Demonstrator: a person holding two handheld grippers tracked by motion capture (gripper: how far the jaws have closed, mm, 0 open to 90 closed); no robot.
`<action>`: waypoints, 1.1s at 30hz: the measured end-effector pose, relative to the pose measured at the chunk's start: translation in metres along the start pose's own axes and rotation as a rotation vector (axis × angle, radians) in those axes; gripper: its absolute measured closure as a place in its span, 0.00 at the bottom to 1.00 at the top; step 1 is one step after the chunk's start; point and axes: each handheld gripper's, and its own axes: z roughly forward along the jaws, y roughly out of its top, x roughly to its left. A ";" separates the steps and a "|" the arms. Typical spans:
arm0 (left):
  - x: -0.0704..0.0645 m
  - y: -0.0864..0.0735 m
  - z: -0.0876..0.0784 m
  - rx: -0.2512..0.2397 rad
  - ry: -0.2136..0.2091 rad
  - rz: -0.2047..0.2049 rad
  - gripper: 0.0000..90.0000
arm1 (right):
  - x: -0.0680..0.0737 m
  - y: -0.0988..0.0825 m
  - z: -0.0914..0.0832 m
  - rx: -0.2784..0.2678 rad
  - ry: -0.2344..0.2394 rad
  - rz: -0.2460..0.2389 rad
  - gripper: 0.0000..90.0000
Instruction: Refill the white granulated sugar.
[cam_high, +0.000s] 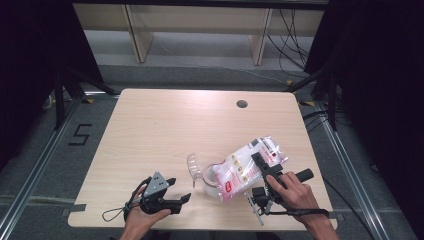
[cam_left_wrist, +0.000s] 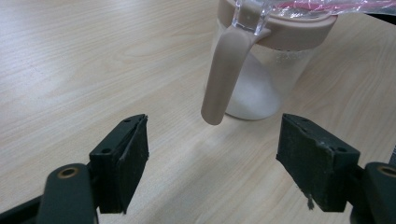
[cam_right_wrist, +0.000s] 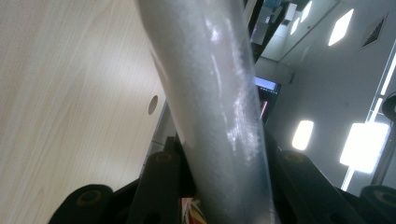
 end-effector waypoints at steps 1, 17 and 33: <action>0.000 0.000 0.000 0.000 0.000 0.000 0.27 | 0.001 0.000 0.000 0.004 0.001 0.020 0.80; 0.000 0.000 0.000 -0.002 -0.003 0.003 0.27 | 0.003 -0.002 -0.001 0.015 0.011 0.033 0.80; 0.000 0.000 0.000 -0.001 -0.002 0.002 0.27 | 0.002 -0.002 0.000 0.006 0.016 0.018 0.80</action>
